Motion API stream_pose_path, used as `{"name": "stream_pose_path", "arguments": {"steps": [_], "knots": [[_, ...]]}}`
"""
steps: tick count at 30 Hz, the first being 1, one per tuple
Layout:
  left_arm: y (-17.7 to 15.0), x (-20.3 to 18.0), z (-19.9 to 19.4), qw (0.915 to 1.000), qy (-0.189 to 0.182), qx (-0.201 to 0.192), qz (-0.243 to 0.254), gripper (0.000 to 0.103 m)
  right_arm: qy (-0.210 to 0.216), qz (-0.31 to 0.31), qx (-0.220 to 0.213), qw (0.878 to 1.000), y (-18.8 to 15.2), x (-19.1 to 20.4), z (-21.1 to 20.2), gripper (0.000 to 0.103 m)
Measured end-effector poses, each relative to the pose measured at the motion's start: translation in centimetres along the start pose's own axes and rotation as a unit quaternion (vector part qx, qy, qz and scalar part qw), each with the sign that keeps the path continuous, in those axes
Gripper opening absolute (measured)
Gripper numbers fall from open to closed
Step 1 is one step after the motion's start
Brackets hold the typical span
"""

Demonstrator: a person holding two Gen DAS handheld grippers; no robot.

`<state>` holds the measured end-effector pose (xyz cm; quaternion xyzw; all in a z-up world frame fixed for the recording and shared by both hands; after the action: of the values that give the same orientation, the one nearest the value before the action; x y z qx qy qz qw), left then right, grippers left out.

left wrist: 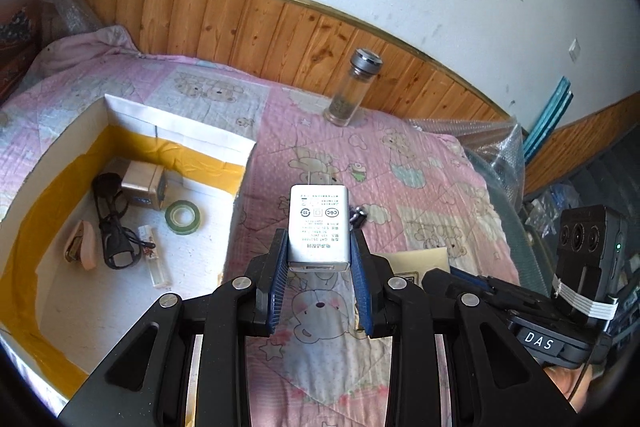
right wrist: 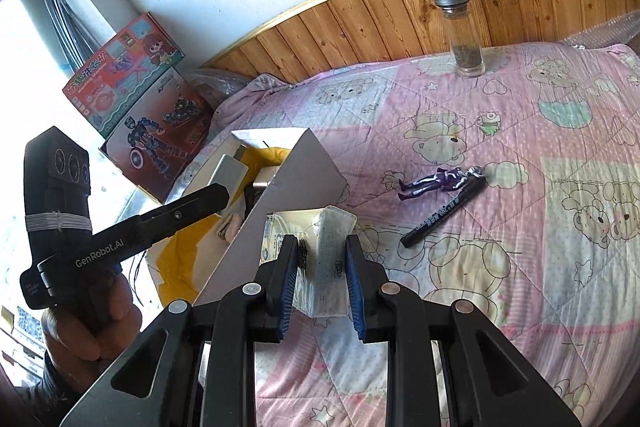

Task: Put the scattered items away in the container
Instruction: 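Carry the charger and tissue pack toward the white box, then move both held items over the box interior and lower them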

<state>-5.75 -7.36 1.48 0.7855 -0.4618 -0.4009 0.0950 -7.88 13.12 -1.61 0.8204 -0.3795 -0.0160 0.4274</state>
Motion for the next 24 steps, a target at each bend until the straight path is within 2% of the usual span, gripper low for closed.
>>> {"name": "stream_pose_path", "arguments": {"steps": [10, 24], "knots": [[1.2, 3.7, -4.2, 0.9986, -0.013, -0.026, -0.043, 0.03, 0.008, -0.014, -0.022, 1.0, 0.9, 2.1, -0.5, 0.025], [1.7, 6.9, -7.1, 0.9975, -0.015, -0.045, -0.053, 0.03, 0.021, -0.056, -0.056, 0.997, 2.4, 7.0, -1.5, 0.025]]}}
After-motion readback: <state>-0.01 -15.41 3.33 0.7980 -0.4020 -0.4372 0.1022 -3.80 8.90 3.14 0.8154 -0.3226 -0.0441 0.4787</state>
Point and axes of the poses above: each gripper's, at about its wrist camera, not at the fingertips, and z roughly the way its jaws point, x to its left, y to its top, the point moved 5 cm from there along z, roughly the way its jaws point, and after that the axes turned 15 degrees about -z, right-handed, at the moved point
